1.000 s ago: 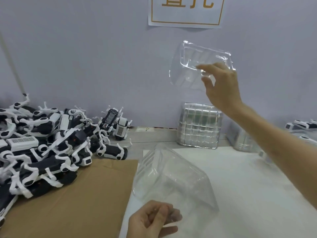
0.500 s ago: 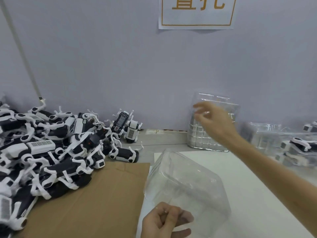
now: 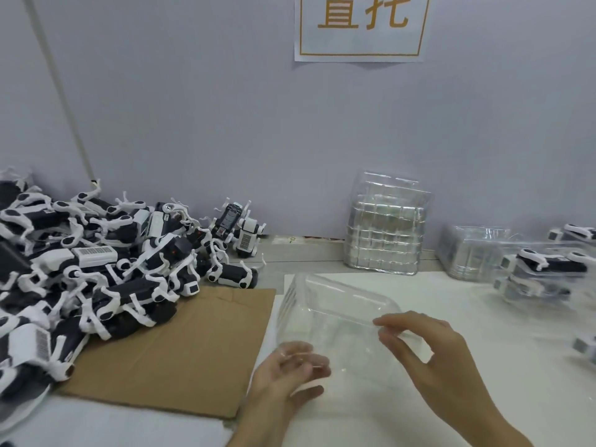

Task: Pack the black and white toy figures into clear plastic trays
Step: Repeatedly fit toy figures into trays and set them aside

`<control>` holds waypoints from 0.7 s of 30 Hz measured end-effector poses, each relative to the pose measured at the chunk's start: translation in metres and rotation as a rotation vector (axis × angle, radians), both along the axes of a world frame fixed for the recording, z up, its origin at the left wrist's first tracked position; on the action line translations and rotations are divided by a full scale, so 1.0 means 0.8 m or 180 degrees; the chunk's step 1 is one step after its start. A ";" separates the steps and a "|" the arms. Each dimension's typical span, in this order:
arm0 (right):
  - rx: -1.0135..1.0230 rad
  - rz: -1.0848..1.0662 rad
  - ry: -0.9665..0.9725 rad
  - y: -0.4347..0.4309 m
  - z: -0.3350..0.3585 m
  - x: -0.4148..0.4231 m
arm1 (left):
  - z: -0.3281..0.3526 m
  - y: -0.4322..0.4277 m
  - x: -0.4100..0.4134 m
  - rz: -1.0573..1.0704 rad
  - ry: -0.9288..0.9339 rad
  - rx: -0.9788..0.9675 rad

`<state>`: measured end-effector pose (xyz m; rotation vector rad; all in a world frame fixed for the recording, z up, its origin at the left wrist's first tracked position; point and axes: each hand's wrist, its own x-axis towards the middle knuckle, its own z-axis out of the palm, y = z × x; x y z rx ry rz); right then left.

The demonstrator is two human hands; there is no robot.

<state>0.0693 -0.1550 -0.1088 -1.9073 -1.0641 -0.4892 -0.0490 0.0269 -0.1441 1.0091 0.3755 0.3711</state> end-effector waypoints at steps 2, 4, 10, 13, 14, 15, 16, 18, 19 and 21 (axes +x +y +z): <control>0.0073 -0.0080 -0.0246 -0.009 -0.001 0.002 | 0.006 0.006 -0.005 0.0151 -0.0101 -0.0362; 0.0086 -0.0064 -0.0348 -0.013 0.001 0.002 | 0.009 0.013 -0.011 0.0222 -0.0260 -0.0591; -0.0086 0.0099 -0.0650 -0.002 -0.003 -0.011 | 0.011 0.028 -0.023 0.0095 -0.0421 -0.0627; -0.0198 0.0182 -0.0640 -0.004 -0.003 -0.012 | 0.013 0.028 -0.027 0.0012 -0.0657 -0.0900; -0.0239 0.0246 -0.0591 -0.005 -0.004 -0.014 | 0.015 0.026 -0.028 -0.0016 -0.0700 -0.0966; -0.0281 0.0321 -0.0533 -0.005 -0.004 -0.016 | 0.018 0.022 -0.028 -0.0031 -0.0690 -0.0997; -0.0315 0.0386 -0.0480 -0.003 -0.005 -0.019 | 0.018 0.018 -0.027 -0.0021 -0.0636 -0.0985; -0.0342 0.0427 -0.0446 0.001 -0.008 -0.022 | 0.017 0.011 -0.026 0.0004 -0.0571 -0.0915; -0.0342 0.0416 -0.0468 0.003 -0.010 -0.023 | 0.016 0.009 -0.026 -0.0001 -0.0571 -0.0880; -0.0333 0.0415 -0.0478 0.005 -0.014 -0.023 | 0.016 0.007 -0.026 -0.0023 -0.0601 -0.0810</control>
